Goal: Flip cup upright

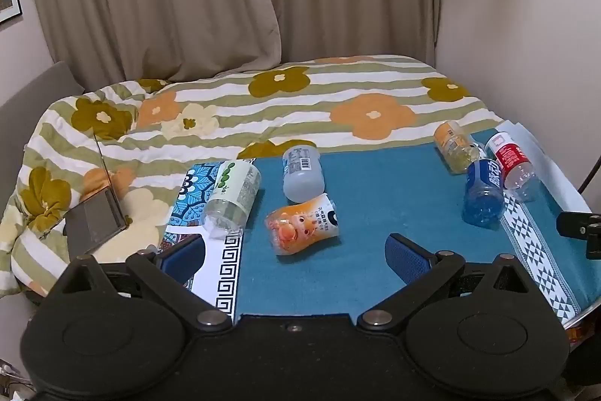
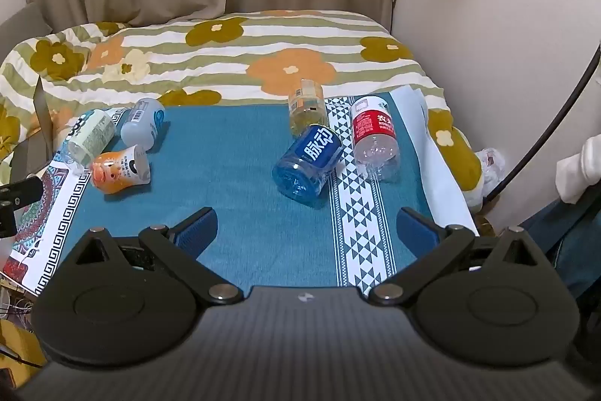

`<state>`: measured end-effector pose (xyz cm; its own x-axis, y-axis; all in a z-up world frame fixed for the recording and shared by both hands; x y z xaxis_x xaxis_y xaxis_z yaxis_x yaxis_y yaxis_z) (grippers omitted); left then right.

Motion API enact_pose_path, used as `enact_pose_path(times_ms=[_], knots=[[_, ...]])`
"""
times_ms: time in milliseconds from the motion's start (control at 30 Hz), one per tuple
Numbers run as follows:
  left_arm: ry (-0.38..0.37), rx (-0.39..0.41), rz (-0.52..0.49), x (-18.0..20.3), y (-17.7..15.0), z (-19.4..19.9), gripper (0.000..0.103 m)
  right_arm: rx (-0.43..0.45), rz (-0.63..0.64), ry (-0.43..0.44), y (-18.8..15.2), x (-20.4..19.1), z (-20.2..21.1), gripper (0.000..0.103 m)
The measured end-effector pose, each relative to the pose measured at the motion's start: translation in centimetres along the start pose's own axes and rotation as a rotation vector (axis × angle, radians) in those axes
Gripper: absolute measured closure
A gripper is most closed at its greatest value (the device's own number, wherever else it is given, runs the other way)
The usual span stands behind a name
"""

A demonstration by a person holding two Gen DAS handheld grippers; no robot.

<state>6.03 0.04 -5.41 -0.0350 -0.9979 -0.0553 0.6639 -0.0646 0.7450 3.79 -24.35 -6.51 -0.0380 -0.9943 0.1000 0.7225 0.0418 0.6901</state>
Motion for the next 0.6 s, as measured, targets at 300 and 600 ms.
enact_pose_path(times_ms=[300,600], knots=[[-0.014,0.025,0.018,-0.3,0.3,0.5,0.0,-0.002,0.003,-0.004,-0.2,-0.1,-0.1,0.0],[-0.013,0.036,0.02,-0.5,0.4,0.8,0.0,-0.006,-0.003,0.003,-0.2,-0.2,-0.2,0.0]])
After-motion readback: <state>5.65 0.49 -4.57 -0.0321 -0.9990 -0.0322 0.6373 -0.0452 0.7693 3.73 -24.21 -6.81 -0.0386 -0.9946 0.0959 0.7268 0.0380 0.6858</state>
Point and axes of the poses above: each gripper's, at about its wrist camera, not at the fingertips, and z roughly against the way its jaws point, x to its right, y to its top, the point moved 8 cm from there along -z, roughly the way its jaws point, and after that the axes turned 7 degrees about z, right-handed, at the moved point
